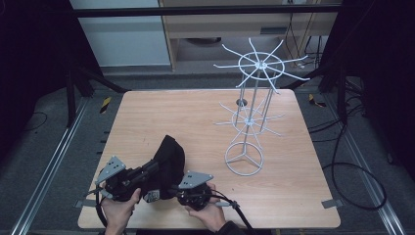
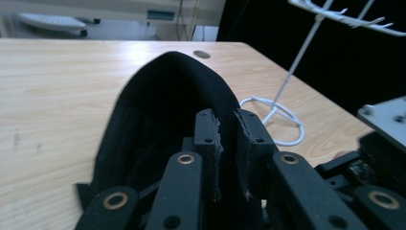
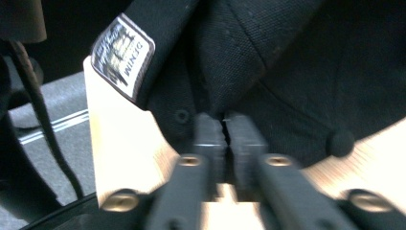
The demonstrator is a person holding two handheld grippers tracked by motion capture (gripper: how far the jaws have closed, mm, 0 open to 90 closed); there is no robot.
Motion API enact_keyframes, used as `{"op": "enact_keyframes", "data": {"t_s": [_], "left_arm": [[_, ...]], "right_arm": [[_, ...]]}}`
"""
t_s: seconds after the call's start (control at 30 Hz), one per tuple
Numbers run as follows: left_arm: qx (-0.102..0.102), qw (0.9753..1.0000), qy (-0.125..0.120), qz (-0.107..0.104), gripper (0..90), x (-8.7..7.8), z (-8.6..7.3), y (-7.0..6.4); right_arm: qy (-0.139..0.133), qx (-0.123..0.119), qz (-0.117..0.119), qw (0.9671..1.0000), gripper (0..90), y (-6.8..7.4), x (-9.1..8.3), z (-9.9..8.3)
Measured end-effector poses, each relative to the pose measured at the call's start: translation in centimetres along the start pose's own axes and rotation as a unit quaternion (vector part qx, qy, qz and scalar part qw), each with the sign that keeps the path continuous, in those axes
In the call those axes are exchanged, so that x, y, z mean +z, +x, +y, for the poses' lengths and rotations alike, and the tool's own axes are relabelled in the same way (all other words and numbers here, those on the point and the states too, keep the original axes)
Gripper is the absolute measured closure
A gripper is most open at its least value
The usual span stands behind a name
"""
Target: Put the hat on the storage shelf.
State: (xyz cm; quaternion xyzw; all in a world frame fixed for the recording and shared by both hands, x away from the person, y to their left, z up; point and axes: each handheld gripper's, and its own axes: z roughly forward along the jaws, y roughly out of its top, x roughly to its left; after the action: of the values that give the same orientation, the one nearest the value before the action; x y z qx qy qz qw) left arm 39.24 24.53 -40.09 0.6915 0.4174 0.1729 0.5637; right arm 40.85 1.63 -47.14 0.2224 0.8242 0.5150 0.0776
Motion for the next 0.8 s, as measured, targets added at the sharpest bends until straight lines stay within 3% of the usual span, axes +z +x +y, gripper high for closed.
{"op": "enact_keyframes", "data": {"t_s": [0.1, 0.13, 0.23, 0.3, 0.33, 0.37, 0.53, 0.67, 0.8], "left_arm": [[0.01, 0.9998, -0.014, -0.001, 79.1, -0.2, 0.2, -0.1], [0.011, 0.9998, -0.018, 0.001, 78.6, -0.2, 0.2, -0.1], [0.026, 0.9992, -0.021, 0.022, 77.9, -0.5, 0.1, 0.2], [0.03, 0.9988, -0.012, 0.035, 77.2, -0.5, -0.3, 0.7], [0.031, 0.9987, -0.005, 0.041, 76.5, -0.4, -0.6, 1.0], [0.029, 0.9986, 0.001, 0.046, 76.5, -0.3, -0.9, 1.3], [0.036, 0.996, 0.031, 0.076, 75.6, -0.7, -2.0, 2.4], [0.053, 0.9917, 0.049, 0.106, 73.6, -1.4, -2.6, 3.5], [0.048, 0.9889, 0.064, 0.125, 72.2, -1.9, -3.3, 4.8]], "right_arm": [[-0.004, -0.006, -0.002, 1.0, 90.0, -0.3, -1.5, 0.5], [-0.007, -0.019, -0.01, 0.9997, 90.0, -0.3, -2.5, 1.1], [-0.008, -0.037, -0.023, 0.999, 90.0, -0.1, -3.3, 2.0], [-0.004, -0.054, -0.031, 0.998, 90.0, 0.2, -3.7, 2.9], [0.012, -0.074, -0.035, 0.9966, 90.0, 0.5, -3.6, 3.6], [0.012, -0.074, -0.035, 0.9966, 90.0, 0.5, -3.6, 3.6], [0.05, -0.096, -0.031, 0.9937, 90.0, 1.2, -1.7, 4.2], [0.065, -0.1, -0.025, 0.9925, 89.9, 1.9, 0.5, 4.4], [0.078, -0.104, -0.017, 0.9913, 89.7, 2.5, 2.7, 4.8]]}}
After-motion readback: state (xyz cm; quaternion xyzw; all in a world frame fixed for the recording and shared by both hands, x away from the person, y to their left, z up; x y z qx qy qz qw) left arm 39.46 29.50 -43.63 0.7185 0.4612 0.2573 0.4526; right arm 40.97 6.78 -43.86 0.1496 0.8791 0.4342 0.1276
